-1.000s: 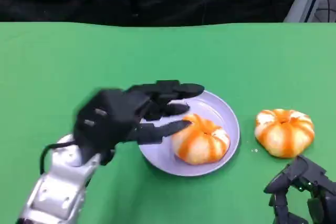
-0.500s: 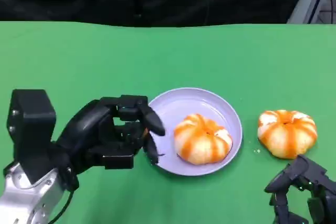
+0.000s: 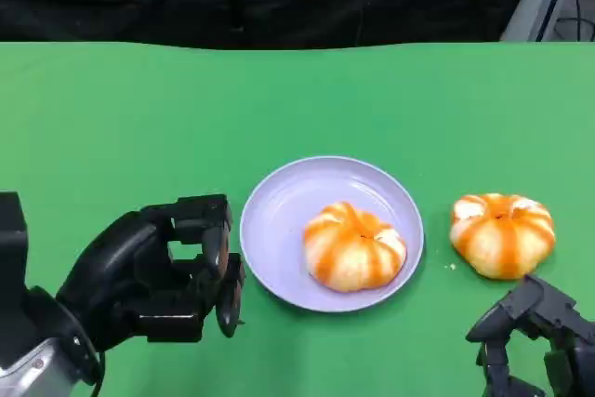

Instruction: Grasp the bread from the table and place it into the plate.

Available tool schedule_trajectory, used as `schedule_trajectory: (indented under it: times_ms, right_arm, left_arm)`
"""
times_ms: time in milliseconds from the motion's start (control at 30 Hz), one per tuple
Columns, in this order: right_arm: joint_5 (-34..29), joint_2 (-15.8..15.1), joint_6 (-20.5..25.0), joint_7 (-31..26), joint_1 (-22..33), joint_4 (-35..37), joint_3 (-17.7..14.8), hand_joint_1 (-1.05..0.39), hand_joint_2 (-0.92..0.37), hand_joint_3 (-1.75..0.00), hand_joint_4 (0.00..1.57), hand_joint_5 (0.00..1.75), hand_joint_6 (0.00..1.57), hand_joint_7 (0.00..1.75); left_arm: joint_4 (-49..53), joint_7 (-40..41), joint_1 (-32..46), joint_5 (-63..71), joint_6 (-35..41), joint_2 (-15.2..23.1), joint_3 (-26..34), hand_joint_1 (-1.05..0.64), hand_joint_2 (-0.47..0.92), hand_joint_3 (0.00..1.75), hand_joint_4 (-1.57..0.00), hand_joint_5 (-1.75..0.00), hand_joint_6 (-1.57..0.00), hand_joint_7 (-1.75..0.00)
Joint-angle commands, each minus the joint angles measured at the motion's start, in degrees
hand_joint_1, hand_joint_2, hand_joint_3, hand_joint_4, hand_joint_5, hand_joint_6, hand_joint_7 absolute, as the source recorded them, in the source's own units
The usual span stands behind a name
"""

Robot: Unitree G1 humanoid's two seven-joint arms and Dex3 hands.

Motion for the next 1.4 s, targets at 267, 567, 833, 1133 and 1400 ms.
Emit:
schedule_trajectory:
  times_ms: [267, 567, 833, 1133, 1400]
  right_arm:
    - [0.28, -0.26, 0.37, -0.44, 0.13, -0.68, -0.17, -0.09, -0.54, -1.18, 0.84, 1.75, 0.74, 1.52]
    - [0.28, -0.26, 0.37, -0.44, 0.13, -0.68, -0.17, -0.09, -0.54, -1.18, 0.84, 1.75, 0.74, 1.52]
    - [0.28, -0.26, 0.37, -0.44, 0.13, -0.68, -0.17, -0.09, -0.54, -1.18, 0.84, 1.75, 0.74, 1.52]
    - [0.21, -0.59, 0.14, -0.54, -0.37, 0.22, -0.62, -0.11, -0.53, -1.19, 0.84, 1.75, 0.74, 1.52]
    - [0.77, -0.81, 0.18, -0.16, -0.46, 0.4, -0.55, -0.12, -0.52, -1.2, 0.83, 1.75, 0.74, 1.53]
  left_arm:
    - [-0.71, -0.05, 0.08, -0.2, 0.37, 1.07, 0.29, 0.15, 0.57, 1.46, -0.96, -1.75, -0.8, -1.75]
    - [-0.71, -0.05, 0.08, -0.2, 0.38, 1.07, 0.3, 0.15, 0.57, 1.46, -0.96, -1.75, -0.8, -1.75]
    - [-0.71, -0.05, 0.08, -0.2, 0.38, 1.07, 0.3, 0.15, 0.57, 1.46, -0.96, -1.75, -0.8, -1.75]
    - [-0.77, -2.78, 10.6, -5.66, -2.41, 0.23, 5.66, 0.14, 0.62, 1.51, -1.01, -1.75, -0.88, -1.75]
    - [-0.28, -2.66, 11.73, -5.11, -3.62, 0.08, 6.44, 0.14, 0.62, 1.52, -1.01, -1.75, -0.88, -1.75]
